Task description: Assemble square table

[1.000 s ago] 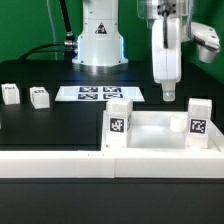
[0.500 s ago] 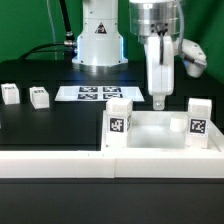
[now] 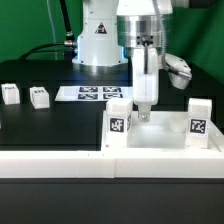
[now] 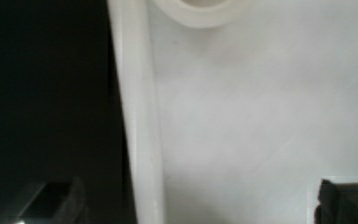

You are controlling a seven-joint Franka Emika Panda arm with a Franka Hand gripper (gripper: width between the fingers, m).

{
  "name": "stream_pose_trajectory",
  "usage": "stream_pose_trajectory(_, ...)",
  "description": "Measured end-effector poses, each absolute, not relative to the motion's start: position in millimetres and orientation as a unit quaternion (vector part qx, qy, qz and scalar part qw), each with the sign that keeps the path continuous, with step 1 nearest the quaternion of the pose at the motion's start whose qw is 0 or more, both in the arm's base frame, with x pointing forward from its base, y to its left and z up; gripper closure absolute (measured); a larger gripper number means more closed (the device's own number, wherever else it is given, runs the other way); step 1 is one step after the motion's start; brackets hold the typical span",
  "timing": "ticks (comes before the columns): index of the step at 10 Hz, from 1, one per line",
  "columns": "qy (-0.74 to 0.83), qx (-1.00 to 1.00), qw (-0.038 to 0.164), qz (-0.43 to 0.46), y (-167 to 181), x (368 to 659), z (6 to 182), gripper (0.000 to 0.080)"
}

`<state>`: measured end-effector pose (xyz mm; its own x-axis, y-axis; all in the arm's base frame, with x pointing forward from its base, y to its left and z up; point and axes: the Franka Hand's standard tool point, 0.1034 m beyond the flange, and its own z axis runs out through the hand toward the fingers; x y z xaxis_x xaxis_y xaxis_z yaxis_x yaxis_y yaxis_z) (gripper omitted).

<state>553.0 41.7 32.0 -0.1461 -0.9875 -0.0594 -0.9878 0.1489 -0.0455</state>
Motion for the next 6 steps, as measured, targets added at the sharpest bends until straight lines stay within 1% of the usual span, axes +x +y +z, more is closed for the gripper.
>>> stream_pose_trajectory(1,0.759,-0.649,0.043,-0.001,43.0,552.3,32.5,0.015)
stream_pose_trajectory(2,0.757,-0.652,0.041,0.001,50.0,550.3,29.5,0.015)
stream_pose_trajectory(3,0.753,-0.657,0.031,0.014,53.5,546.9,25.2,0.015)
stream_pose_trajectory(6,0.752,-0.658,0.02,0.031,53.3,542.9,19.0,0.015)
